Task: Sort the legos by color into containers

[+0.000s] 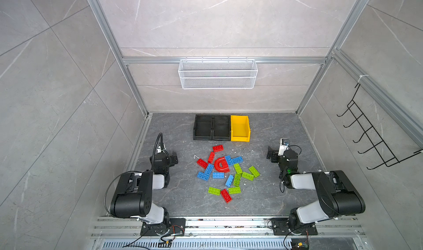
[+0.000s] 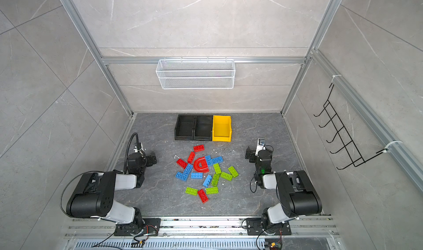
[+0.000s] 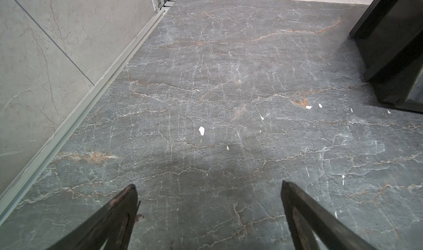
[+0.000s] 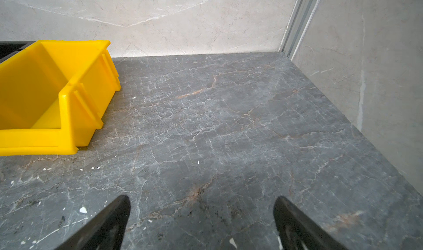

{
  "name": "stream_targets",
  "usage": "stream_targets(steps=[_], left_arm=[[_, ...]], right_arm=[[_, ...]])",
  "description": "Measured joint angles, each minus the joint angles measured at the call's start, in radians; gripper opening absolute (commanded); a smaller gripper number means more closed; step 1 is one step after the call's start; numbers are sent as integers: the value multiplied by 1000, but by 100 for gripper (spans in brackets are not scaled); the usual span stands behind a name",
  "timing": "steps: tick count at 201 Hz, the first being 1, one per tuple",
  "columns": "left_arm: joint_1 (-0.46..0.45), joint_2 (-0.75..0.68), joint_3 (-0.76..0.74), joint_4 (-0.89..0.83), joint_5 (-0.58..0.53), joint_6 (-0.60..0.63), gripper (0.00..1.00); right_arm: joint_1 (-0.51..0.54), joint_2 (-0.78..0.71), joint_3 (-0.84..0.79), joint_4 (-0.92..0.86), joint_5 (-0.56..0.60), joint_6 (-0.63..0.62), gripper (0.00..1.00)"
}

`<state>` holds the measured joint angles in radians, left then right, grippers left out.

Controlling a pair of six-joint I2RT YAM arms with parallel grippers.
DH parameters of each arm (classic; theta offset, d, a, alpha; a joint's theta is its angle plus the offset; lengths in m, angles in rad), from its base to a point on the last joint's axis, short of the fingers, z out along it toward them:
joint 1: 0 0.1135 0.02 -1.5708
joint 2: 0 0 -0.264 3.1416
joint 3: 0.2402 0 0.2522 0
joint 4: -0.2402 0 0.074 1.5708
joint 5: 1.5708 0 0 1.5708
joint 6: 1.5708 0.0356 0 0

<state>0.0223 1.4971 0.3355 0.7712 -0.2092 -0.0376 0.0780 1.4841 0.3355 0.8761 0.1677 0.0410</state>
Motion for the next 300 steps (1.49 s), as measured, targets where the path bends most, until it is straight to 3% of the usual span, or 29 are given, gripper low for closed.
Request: stream_targets(steps=[33, 67, 94, 120, 185, 215, 247, 300], left_arm=[[-16, -154, 98, -220, 2, -9, 100], [-77, -383, 162, -279, 124, -160, 100], [-239, -430, 167, -291, 144, -256, 100], [-388, -506, 52, -307, 91, -269, 100], [-403, -581, 5, -378, -14, -294, 100], [-403, -580, 6, -407, -57, -301, 100], [-403, -589, 7, -439, -92, -303, 100], [-403, -595, 8, -458, -114, -303, 100]], right_arm=[[59, -136, 112, -237, -15, -23, 92], [165, -142, 429, -507, -95, 93, 87], [307, 76, 829, -740, -61, 122, 88], [409, 322, 1128, -901, -50, 153, 87], [432, 795, 1606, -1239, -7, 227, 79], [433, 894, 1732, -1357, 26, 241, 73], [433, 966, 1848, -1450, 31, 251, 59], [433, 974, 1837, -1487, 30, 252, 36]])
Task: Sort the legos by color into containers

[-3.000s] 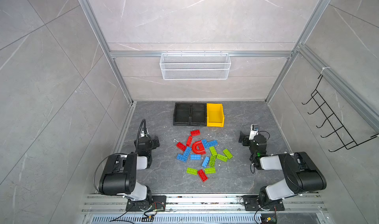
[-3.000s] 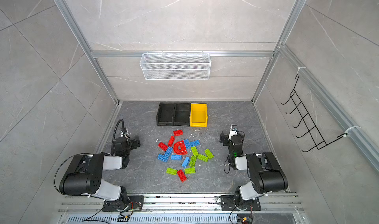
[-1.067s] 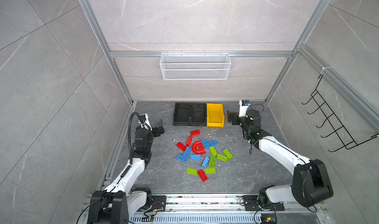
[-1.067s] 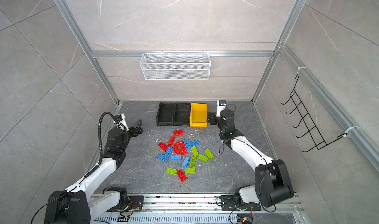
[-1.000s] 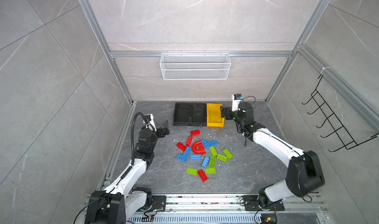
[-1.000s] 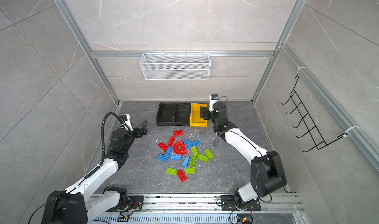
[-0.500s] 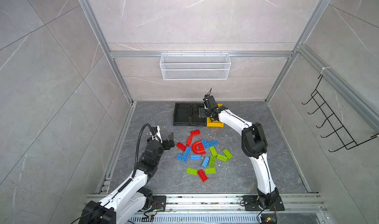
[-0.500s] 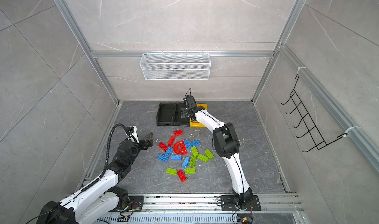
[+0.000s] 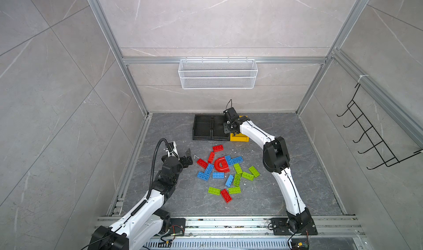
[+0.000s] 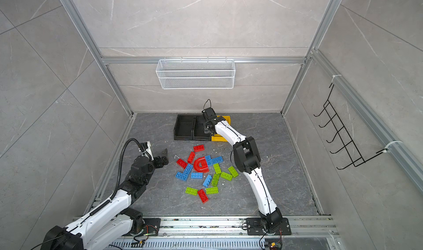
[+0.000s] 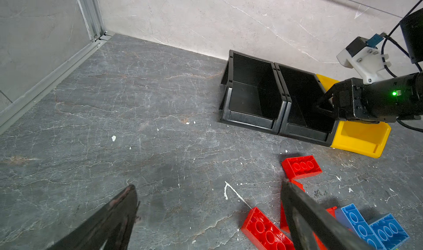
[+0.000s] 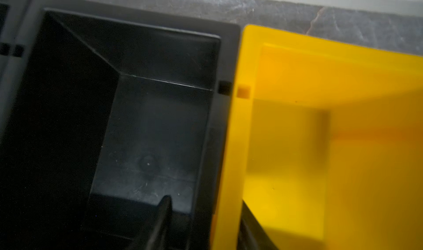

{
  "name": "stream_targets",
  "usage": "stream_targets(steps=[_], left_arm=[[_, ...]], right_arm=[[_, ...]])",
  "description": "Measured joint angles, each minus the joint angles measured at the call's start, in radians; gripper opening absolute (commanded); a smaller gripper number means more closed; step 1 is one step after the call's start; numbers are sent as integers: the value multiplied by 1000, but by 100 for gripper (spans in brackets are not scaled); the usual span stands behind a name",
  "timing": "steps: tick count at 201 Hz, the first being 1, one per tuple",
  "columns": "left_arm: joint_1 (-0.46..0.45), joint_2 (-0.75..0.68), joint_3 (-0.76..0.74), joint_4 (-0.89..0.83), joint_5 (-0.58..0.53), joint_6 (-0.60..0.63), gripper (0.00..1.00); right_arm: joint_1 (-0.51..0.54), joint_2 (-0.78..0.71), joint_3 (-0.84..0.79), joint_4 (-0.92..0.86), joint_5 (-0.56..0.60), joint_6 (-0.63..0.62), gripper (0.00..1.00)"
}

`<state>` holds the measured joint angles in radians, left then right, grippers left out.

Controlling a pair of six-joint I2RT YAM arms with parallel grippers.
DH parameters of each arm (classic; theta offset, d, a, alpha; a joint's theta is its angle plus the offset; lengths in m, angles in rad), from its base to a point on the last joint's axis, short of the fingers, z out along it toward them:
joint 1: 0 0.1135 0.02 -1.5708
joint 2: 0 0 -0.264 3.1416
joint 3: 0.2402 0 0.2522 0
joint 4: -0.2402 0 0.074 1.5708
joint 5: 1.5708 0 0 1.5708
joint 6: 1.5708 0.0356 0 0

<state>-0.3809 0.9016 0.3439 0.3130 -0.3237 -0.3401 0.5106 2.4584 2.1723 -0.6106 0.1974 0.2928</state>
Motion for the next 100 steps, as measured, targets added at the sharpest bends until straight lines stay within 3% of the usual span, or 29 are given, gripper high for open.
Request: stream_targets(steps=[33, 71, 100], left_arm=[[0, -2, 2, -7, -2, 2, 100], [0, -3, 2, -17, -10, 3, 100], [0, -3, 2, -22, -10, 3, 100]], right_arm=[[1, -100, -204, 93, -10, 10, 27], [5, -281, -503, 184, -15, 15, 25], [5, -360, -623, 223, -22, 19, 28]])
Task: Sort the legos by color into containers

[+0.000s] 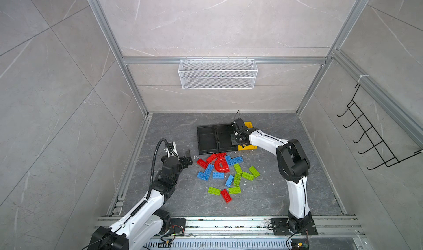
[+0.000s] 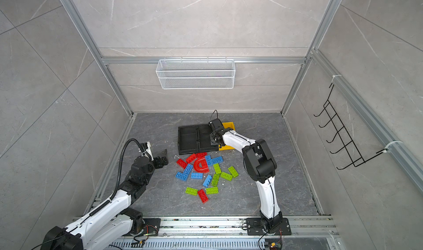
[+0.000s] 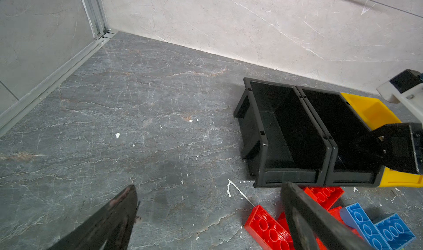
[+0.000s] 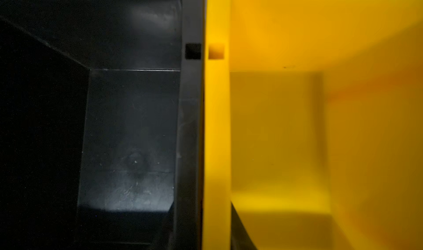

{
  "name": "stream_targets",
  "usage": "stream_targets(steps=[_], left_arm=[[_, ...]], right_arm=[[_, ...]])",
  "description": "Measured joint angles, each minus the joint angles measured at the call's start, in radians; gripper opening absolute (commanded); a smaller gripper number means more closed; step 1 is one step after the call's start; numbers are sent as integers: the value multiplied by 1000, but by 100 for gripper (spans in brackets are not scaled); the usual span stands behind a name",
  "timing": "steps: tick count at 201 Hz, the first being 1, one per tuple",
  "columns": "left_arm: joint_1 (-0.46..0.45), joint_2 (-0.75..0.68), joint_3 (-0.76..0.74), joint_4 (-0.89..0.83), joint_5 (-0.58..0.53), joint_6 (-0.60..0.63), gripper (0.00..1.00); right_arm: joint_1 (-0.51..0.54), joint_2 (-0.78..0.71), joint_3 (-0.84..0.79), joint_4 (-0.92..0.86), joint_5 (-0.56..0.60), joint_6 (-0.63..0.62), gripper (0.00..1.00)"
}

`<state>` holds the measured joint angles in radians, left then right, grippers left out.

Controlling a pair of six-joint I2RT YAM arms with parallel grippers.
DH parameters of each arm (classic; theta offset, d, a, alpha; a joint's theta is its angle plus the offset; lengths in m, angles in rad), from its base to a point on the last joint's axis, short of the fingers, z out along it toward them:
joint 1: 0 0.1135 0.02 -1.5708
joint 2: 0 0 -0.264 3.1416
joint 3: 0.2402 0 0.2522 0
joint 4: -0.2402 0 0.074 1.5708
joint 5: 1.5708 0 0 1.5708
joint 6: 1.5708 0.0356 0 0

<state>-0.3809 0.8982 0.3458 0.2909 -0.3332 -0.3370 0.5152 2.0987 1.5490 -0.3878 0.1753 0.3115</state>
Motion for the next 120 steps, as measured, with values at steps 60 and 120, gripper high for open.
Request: stream_targets(steps=[60, 120], left_arm=[[0, 7, 3, 0, 2, 0, 100], [0, 82, 68, -8, 74, 0, 100]], right_arm=[[1, -162, -146, 72, -32, 3, 58], [1, -599, -381, 61, -28, -16, 62]])
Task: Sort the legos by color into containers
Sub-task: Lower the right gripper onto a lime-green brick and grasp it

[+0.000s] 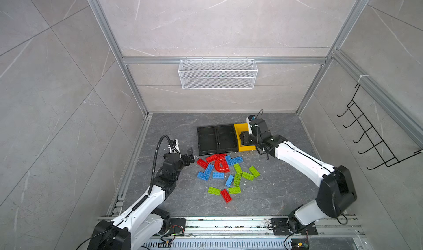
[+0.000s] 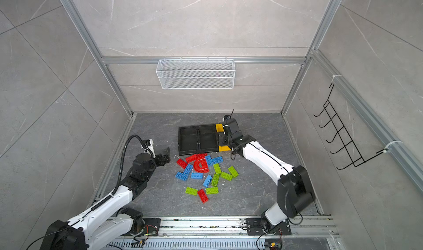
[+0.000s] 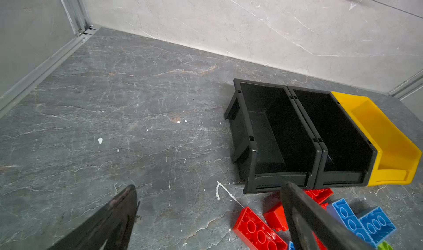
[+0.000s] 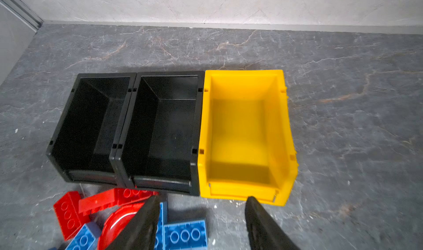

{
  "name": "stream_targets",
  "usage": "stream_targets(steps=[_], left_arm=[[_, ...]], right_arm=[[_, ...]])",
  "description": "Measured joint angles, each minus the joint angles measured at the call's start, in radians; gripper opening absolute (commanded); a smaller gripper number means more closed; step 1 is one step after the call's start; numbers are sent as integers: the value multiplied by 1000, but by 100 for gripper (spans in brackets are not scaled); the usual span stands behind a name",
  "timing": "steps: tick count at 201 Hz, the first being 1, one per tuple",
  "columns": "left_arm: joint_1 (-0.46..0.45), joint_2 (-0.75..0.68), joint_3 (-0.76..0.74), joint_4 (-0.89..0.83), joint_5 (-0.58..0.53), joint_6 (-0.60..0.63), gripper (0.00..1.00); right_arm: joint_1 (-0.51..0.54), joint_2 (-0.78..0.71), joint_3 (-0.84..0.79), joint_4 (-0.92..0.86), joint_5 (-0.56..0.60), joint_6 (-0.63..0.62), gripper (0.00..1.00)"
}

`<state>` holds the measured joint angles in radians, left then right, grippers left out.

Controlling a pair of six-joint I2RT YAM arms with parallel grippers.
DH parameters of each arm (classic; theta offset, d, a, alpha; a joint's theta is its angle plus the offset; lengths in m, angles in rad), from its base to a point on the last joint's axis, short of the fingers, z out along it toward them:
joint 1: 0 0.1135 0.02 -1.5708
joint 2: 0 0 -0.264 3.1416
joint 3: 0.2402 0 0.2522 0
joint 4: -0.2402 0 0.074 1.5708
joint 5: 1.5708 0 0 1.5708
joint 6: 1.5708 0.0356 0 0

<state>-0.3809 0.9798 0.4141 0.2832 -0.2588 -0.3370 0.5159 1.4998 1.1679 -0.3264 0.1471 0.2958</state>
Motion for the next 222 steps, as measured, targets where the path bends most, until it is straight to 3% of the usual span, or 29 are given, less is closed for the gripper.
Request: stream_targets(steps=[29, 74, 162, 222], left_arm=[[0, 72, 21, 1, 50, 0, 100], [0, 101, 23, 1, 89, -3, 100], [0, 88, 22, -5, 104, -4, 100], [0, 62, 22, -16, 104, -4, 100]], right_arm=[[0, -121, -171, -94, -6, 8, 61], [0, -129, -317, -213, -46, 31, 61], [0, 33, -311, -201, -111, 34, 58], [0, 90, -292, -201, -114, 53, 50]])
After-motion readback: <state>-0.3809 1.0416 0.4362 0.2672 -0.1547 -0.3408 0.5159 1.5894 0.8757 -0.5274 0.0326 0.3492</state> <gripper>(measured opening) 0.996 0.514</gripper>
